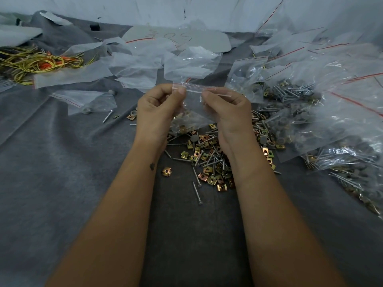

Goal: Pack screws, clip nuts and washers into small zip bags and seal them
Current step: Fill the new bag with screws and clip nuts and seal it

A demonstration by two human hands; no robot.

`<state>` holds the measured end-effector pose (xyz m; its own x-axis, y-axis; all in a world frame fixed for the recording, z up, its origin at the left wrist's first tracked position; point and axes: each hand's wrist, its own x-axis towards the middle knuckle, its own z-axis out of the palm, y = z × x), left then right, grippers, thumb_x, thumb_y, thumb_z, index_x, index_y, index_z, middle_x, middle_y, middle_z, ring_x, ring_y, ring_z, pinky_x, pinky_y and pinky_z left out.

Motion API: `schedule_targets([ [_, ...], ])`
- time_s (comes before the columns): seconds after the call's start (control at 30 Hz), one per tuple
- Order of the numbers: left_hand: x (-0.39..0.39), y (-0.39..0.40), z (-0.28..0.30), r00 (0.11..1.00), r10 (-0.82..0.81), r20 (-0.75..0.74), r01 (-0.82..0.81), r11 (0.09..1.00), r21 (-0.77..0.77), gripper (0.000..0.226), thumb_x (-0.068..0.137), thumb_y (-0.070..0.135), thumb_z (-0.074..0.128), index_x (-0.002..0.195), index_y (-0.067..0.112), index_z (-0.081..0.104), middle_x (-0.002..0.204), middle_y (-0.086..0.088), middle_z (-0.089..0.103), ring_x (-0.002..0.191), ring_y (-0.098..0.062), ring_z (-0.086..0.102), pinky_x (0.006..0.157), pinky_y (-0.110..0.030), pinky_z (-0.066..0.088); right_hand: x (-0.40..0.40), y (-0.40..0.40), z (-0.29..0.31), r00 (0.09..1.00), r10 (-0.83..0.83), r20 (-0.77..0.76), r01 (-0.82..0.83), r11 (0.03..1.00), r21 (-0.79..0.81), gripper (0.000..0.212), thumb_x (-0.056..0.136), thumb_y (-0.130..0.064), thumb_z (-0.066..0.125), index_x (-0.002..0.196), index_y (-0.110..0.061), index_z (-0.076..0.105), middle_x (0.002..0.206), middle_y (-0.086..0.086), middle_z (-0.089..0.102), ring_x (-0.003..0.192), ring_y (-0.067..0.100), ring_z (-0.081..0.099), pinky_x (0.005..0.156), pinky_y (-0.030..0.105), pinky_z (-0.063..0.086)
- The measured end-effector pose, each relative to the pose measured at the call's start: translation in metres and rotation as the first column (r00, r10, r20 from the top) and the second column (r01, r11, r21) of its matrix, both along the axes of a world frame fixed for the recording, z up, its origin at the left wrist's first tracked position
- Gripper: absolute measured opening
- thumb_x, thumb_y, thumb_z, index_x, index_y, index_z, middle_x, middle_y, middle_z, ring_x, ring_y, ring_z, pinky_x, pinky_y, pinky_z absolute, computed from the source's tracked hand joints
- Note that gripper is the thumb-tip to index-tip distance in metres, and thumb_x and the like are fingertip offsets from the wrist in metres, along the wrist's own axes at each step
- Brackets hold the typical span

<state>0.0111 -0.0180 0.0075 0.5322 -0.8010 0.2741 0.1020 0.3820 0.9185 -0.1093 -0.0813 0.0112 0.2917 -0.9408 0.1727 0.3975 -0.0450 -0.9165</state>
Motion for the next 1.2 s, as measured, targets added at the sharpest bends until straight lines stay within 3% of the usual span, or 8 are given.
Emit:
schedule_targets([
  [0.17,-0.001,0.000,0.000,0.999,-0.034,0.033,0.034,0.999,0.023,0.010,0.093,0.006,0.062,0.085,0.009,0.067,0.072,-0.001,0.064,0.070,-0.017,0.055,0.070,-0.030,0.049,0.000,0.001,0.000,0.999,-0.014,-0.032,0.013,1.000,-0.023,0.013,0.080,0.000,0.073,0.078,-0.012,0.072,0.072,0.000,0.070,0.074,0.015,0.065,0.068,0.028,0.055],
  [0.27,-0.001,0.000,-0.002,0.994,-0.074,0.077,0.073,0.997,0.014,0.005,0.092,0.006,0.064,0.090,0.003,0.068,0.085,-0.017,0.063,0.080,-0.027,0.055,0.076,-0.037,0.049,0.001,0.003,0.002,0.999,0.009,-0.053,-0.011,0.999,-0.053,0.016,0.079,0.001,0.073,0.075,-0.014,0.072,0.072,0.001,0.071,0.077,0.022,0.065,0.079,0.041,0.055],
  [0.4,0.000,0.000,-0.004,0.991,-0.097,0.087,0.098,0.995,-0.007,0.010,0.091,0.005,0.064,0.097,-0.003,0.067,0.097,-0.025,0.065,0.088,-0.032,0.059,0.082,-0.041,0.051,0.000,0.005,0.003,0.996,0.059,-0.066,-0.063,0.996,-0.061,0.011,0.078,0.001,0.074,0.081,-0.009,0.072,0.076,0.004,0.073,0.080,0.023,0.066,0.083,0.042,0.055],
  [0.5,0.000,-0.001,-0.006,0.988,-0.109,0.114,0.110,0.994,-0.006,0.012,0.091,0.008,0.064,0.097,-0.003,0.067,0.090,-0.016,0.068,0.082,-0.021,0.062,0.076,-0.029,0.053,0.000,0.006,0.002,0.995,0.049,-0.081,-0.054,0.997,-0.063,0.009,0.078,0.000,0.075,0.085,-0.005,0.072,0.080,0.009,0.072,0.082,0.028,0.064,0.086,0.047,0.054],
  [0.73,0.001,-0.001,-0.007,0.986,-0.118,0.119,0.122,0.992,-0.023,0.008,0.090,0.006,0.065,0.095,0.003,0.070,0.082,-0.001,0.073,0.075,-0.009,0.065,0.070,-0.020,0.051,0.000,0.006,0.001,0.995,0.011,-0.099,-0.019,0.996,-0.082,0.013,0.077,-0.004,0.075,0.075,-0.017,0.072,0.070,0.000,0.071,0.073,0.020,0.064,0.074,0.035,0.054],
  [0.9,0.007,0.001,-0.004,0.998,-0.066,-0.003,0.066,0.994,-0.088,0.014,0.091,0.008,0.062,0.086,0.011,0.074,0.080,-0.001,0.072,0.080,-0.015,0.065,0.077,-0.029,0.053,-0.004,0.002,0.004,0.993,0.063,-0.098,-0.066,0.997,-0.032,0.014,0.084,-0.001,0.069,0.080,-0.014,0.074,0.074,-0.001,0.072,0.073,0.013,0.067,0.075,0.029,0.056],
  [1.03,0.009,0.004,-0.002,0.999,0.004,-0.049,-0.008,0.996,-0.088,0.026,0.097,0.013,0.057,0.079,0.020,0.075,0.076,0.005,0.069,0.071,-0.009,0.061,0.068,-0.024,0.051,-0.010,-0.001,0.005,0.914,-0.026,-0.405,-0.069,0.974,-0.217,0.007,0.084,-0.018,0.073,0.088,-0.023,0.076,0.085,-0.006,0.074,0.086,0.013,0.069,0.077,0.020,0.054],
  [1.2,-0.006,0.001,0.002,0.997,0.065,0.052,-0.070,0.991,0.114,0.036,0.105,0.032,0.041,0.100,0.013,0.071,0.074,0.003,0.074,0.063,-0.007,0.067,0.051,-0.017,0.049,-0.006,0.001,0.012,0.934,-0.097,-0.344,0.059,0.991,-0.117,0.009,0.092,-0.019,0.065,0.088,-0.020,0.073,0.073,-0.007,0.067,0.055,0.004,0.058,0.055,0.017,0.049],
])
